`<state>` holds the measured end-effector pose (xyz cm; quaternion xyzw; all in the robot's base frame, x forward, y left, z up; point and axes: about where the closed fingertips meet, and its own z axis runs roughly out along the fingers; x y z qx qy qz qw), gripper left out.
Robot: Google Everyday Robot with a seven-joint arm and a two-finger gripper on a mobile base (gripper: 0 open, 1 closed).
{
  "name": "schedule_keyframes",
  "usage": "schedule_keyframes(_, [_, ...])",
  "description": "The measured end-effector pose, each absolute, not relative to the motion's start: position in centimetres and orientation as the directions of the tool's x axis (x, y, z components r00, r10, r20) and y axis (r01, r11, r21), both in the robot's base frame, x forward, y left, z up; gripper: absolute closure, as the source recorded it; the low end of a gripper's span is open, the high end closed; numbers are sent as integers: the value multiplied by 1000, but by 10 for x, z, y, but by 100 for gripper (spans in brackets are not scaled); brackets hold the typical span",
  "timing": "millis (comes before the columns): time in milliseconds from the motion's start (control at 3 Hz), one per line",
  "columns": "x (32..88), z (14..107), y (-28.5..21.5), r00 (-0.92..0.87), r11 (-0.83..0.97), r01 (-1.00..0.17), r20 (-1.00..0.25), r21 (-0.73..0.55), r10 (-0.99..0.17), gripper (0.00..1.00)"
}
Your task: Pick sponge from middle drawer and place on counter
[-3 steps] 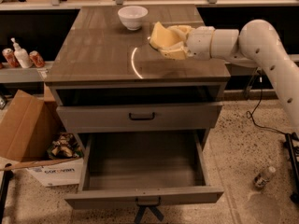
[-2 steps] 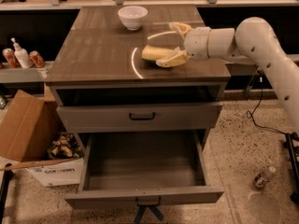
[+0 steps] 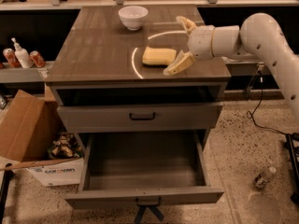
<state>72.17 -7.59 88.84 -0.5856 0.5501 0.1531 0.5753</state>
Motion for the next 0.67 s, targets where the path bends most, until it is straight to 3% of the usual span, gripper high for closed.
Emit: schedule_keyframes(667, [674,969,-117,489,319,-696,-750,-643,-445,0])
